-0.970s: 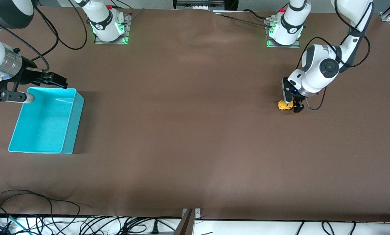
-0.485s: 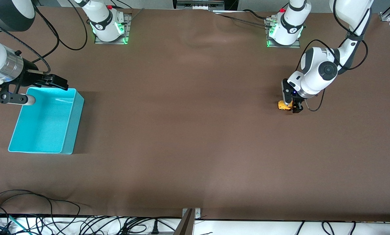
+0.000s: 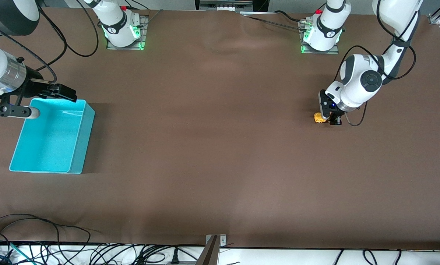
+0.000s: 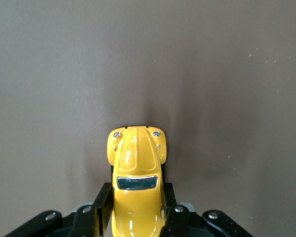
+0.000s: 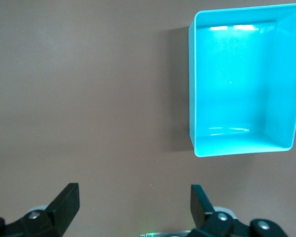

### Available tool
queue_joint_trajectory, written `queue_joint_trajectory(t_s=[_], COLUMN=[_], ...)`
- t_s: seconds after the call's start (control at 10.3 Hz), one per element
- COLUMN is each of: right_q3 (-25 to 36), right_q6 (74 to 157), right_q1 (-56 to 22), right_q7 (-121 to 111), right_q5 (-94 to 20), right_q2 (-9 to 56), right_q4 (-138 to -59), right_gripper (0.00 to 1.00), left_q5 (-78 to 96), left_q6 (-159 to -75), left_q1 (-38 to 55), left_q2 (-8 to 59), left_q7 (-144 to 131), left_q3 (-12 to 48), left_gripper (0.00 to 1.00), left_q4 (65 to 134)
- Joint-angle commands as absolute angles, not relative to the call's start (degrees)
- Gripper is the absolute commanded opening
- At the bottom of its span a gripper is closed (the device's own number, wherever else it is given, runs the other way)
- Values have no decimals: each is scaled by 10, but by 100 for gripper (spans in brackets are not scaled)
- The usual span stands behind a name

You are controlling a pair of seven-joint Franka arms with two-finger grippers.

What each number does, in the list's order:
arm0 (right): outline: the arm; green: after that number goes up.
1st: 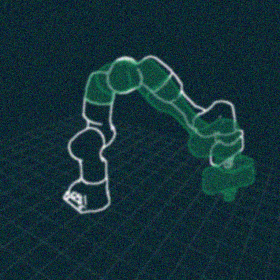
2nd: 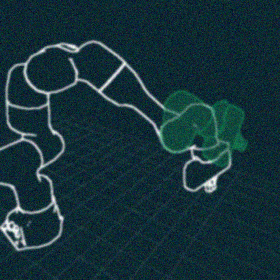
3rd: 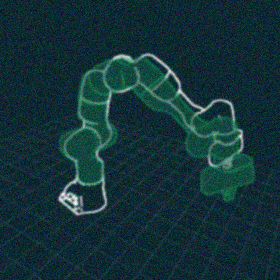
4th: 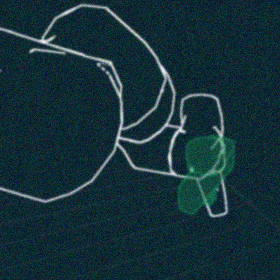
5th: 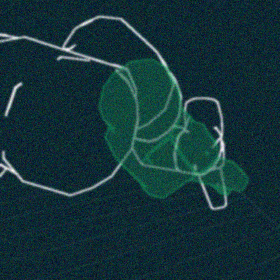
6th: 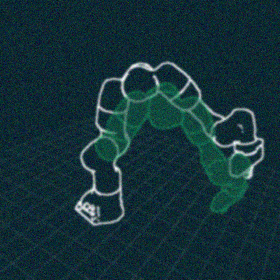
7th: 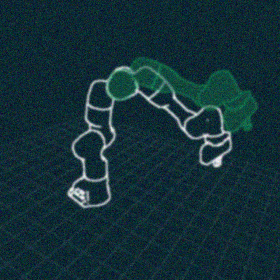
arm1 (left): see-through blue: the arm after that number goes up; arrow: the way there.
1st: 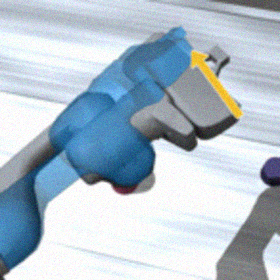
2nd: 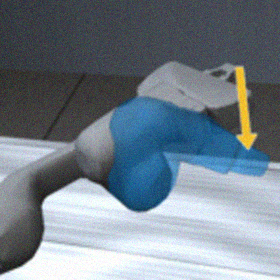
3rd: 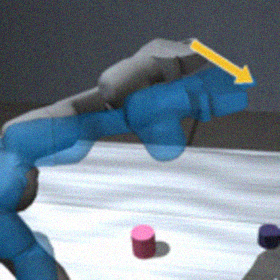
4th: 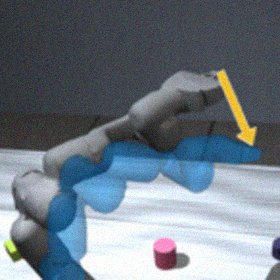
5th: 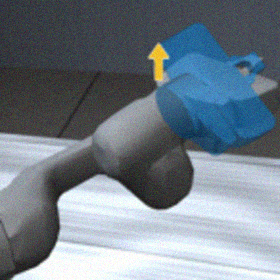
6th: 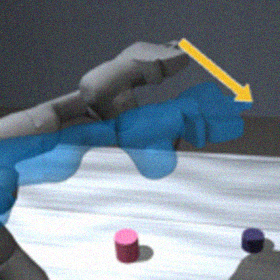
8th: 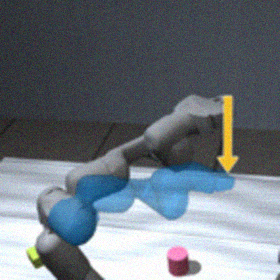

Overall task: Wind up and store yellow beetle car
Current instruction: 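Close the left gripper on the yellow car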

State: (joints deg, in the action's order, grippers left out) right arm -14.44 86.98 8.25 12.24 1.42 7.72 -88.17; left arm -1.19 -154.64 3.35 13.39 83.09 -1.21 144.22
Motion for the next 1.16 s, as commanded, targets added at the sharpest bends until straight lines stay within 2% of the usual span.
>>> queue_joint_trajectory(t_s=[0.0,0.49,0.78,0.87,0.97,1.07], right_q3=[-149,-149,-149,-149,-149,-149], right_q6=[867,869,869,868,869,868], right_q1=[88,89,88,88,88,89], right_q7=[113,113,114,114,113,113], right_q5=[13,14,14,14,14,14], right_q2=[78,78,79,79,78,83], right_q4=[-875,-875,-875,-875,-875,-875], right_gripper=[100,100,100,100,100,100], left_q5=[-5,-4,-3,23,54,60], left_q6=[-1550,-1550,-1550,-1550,-1546,-1541], left_q1=[24,0,-16,-15,-14,-13], left_q2=[167,217,229,224,222,213], left_q7=[908,997,1018,1006,1000,987], left_q3=[-27,-90,-98,-98,-98,-98], left_gripper=[0,0,0,8,88,100], left_q4=[1426,1386,1368,1365,1365,1365])
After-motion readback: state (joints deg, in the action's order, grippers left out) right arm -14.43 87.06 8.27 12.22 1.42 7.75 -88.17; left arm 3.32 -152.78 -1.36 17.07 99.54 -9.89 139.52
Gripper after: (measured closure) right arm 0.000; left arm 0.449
